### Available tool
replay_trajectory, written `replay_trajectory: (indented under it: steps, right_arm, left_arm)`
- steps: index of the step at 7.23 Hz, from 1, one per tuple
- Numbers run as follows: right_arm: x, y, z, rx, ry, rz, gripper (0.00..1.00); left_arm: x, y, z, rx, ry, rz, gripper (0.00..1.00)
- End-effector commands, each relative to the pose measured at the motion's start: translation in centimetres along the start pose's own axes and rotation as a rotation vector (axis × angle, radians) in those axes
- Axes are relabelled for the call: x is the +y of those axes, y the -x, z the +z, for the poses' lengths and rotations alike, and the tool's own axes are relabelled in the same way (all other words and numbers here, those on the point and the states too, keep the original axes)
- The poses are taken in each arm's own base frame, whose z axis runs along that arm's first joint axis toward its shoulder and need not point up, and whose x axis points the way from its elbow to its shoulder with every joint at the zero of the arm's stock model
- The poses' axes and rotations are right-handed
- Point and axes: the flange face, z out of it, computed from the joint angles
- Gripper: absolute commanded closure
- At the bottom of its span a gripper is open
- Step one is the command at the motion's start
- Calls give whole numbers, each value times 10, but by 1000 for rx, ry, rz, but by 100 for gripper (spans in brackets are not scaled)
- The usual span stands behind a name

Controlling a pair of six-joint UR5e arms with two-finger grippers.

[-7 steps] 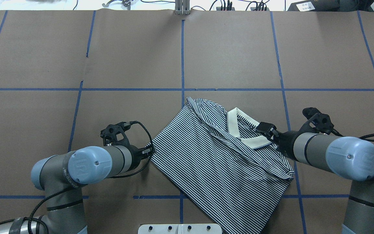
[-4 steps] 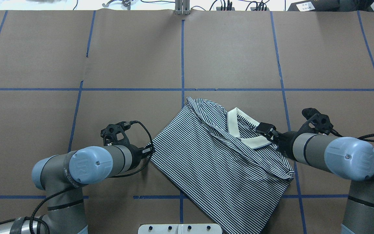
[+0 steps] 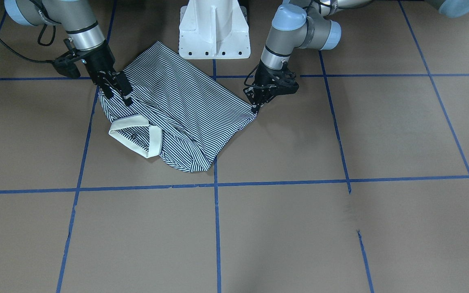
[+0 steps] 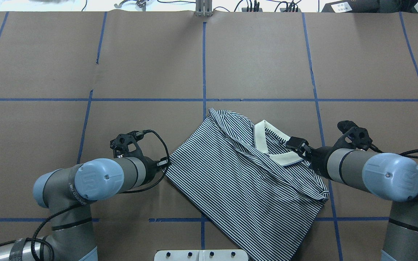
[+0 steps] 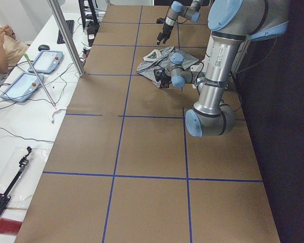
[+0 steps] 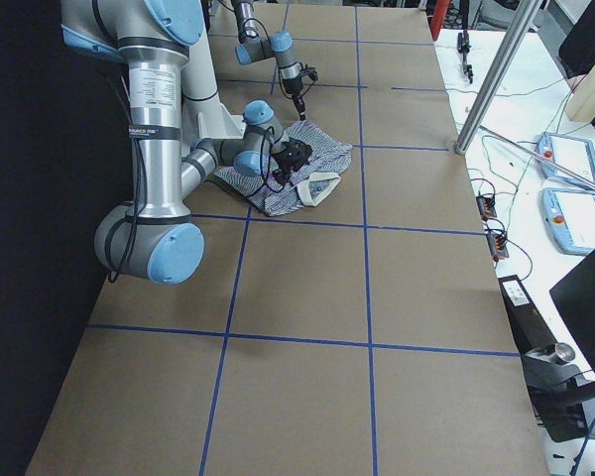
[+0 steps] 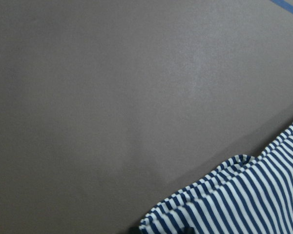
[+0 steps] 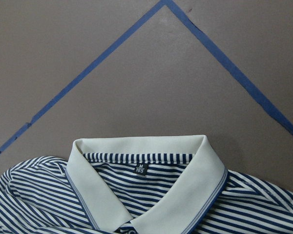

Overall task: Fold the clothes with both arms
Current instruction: 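Fold the shirt over with the left gripper while right gripper releases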

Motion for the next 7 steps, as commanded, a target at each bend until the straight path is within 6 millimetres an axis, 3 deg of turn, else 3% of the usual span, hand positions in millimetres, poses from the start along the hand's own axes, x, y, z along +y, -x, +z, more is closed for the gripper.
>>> replay_trajectory:
  steps: [1,2,3,4,5,6,7]
  right_arm:
    - [-1,1,-2,-6,-1,3,0]
    - [0,3,-3,-9,2,3,0]
    - [-1,5,-6,-15,4,5,0]
    - [0,6,-9,-21,6,5,0]
    - [1,12,-18,-42,15,5,0]
    - [1,12,-21,-46,17,6,0]
    - [1,13,-22,-49,15,4,0]
  left_arm:
    - [-53,1,-14,1,-64,146,100]
    - [-106,9,-11,-36,-132,182,100]
    - [-152,-1,-4,-50,-174,202,100]
    - [-205,-35,18,-78,-189,210,100]
    - [-259,-50,46,-77,-229,195,100]
    - [-302,-48,62,-61,-233,223,100]
    - [-330,-73,69,-60,-243,216,100]
